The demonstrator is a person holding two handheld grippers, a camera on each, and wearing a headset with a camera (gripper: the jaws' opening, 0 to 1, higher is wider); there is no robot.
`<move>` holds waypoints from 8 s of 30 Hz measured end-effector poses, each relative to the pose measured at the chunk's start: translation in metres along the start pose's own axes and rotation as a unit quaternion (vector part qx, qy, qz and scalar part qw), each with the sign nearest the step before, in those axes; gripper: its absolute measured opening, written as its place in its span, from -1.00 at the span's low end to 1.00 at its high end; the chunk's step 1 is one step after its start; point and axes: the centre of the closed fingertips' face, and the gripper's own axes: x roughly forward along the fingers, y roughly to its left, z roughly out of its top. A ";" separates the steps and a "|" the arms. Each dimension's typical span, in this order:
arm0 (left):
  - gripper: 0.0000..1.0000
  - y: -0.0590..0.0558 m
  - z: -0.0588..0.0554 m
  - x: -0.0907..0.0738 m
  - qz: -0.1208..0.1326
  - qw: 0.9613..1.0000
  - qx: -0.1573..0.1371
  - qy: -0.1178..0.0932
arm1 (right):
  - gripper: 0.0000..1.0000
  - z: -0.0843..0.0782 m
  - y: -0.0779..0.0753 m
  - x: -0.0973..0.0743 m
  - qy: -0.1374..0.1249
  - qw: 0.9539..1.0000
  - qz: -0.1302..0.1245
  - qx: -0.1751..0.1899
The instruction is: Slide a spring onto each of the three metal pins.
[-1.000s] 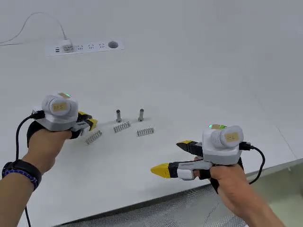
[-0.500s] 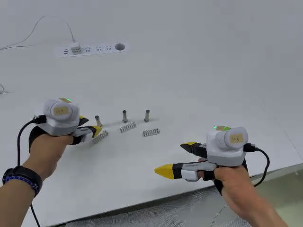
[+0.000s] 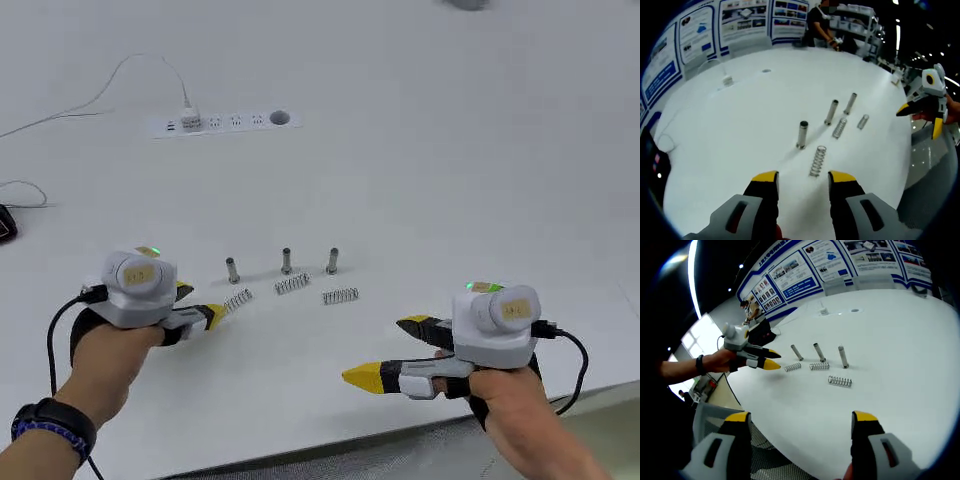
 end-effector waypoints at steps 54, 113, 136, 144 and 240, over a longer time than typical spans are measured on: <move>0.65 -0.013 -0.049 -0.071 -0.005 0.996 -0.069 -0.054 | 0.69 -0.006 0.001 0.003 0.021 0.999 0.000 -0.026; 0.35 -0.022 -0.003 0.005 -0.071 0.997 0.014 -0.011 | 0.72 0.003 -0.001 0.000 0.019 0.999 -0.009 -0.026; -0.12 -0.022 -0.004 0.032 -0.070 0.997 0.032 -0.002 | 0.71 -0.004 -0.002 -0.004 0.016 1.000 -0.008 -0.019; -0.28 -0.028 -0.002 0.041 -0.069 0.996 0.060 0.000 | 0.70 -0.005 -0.005 -0.006 0.015 1.000 -0.010 -0.015; -0.80 -0.131 0.023 -0.050 -0.119 0.981 0.134 -0.073 | 0.11 0.042 0.062 0.032 -0.064 0.989 0.131 0.030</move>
